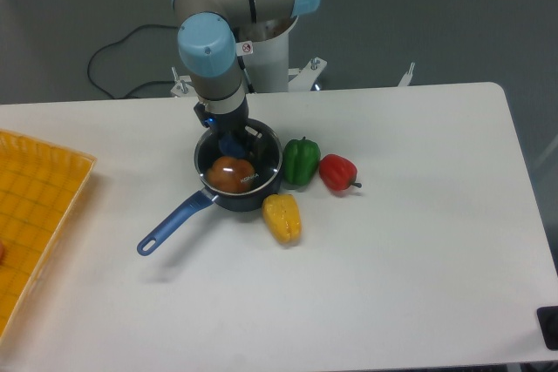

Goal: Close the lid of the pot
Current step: 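Hold the lid on the saucepan and open the gripper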

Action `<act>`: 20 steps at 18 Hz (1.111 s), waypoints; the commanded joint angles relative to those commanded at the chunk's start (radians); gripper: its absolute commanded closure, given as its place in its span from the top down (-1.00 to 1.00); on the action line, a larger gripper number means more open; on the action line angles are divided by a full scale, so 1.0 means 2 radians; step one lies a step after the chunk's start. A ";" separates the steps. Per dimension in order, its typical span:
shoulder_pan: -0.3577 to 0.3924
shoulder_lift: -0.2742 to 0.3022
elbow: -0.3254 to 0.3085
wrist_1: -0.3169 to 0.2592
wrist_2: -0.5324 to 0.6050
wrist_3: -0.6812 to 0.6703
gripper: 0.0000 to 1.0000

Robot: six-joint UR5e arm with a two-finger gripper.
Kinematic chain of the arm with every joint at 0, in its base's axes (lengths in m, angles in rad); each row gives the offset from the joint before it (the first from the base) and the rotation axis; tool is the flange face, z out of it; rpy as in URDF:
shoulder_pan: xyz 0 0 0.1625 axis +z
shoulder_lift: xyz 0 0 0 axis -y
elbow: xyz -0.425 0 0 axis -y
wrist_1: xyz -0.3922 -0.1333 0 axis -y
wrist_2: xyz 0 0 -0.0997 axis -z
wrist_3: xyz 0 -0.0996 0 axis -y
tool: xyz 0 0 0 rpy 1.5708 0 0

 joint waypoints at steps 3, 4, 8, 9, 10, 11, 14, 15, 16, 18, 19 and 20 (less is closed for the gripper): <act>-0.001 0.001 -0.001 -0.001 0.000 0.000 0.42; -0.001 0.000 -0.001 0.000 0.000 0.000 0.42; -0.001 0.000 -0.002 0.000 0.000 0.000 0.43; -0.001 0.000 -0.002 0.000 0.000 0.000 0.43; -0.001 0.000 -0.002 0.000 0.000 0.000 0.43; -0.001 -0.001 -0.001 0.000 0.000 0.000 0.43; -0.001 -0.001 -0.001 0.000 0.000 0.001 0.66; -0.001 -0.001 -0.001 0.000 0.001 0.002 0.83; -0.001 -0.001 -0.001 0.000 0.006 0.002 0.91; -0.001 0.000 0.000 -0.001 0.009 0.002 0.99; 0.000 0.000 0.000 -0.001 0.009 0.003 1.00; -0.001 0.001 0.001 -0.001 0.009 0.003 1.00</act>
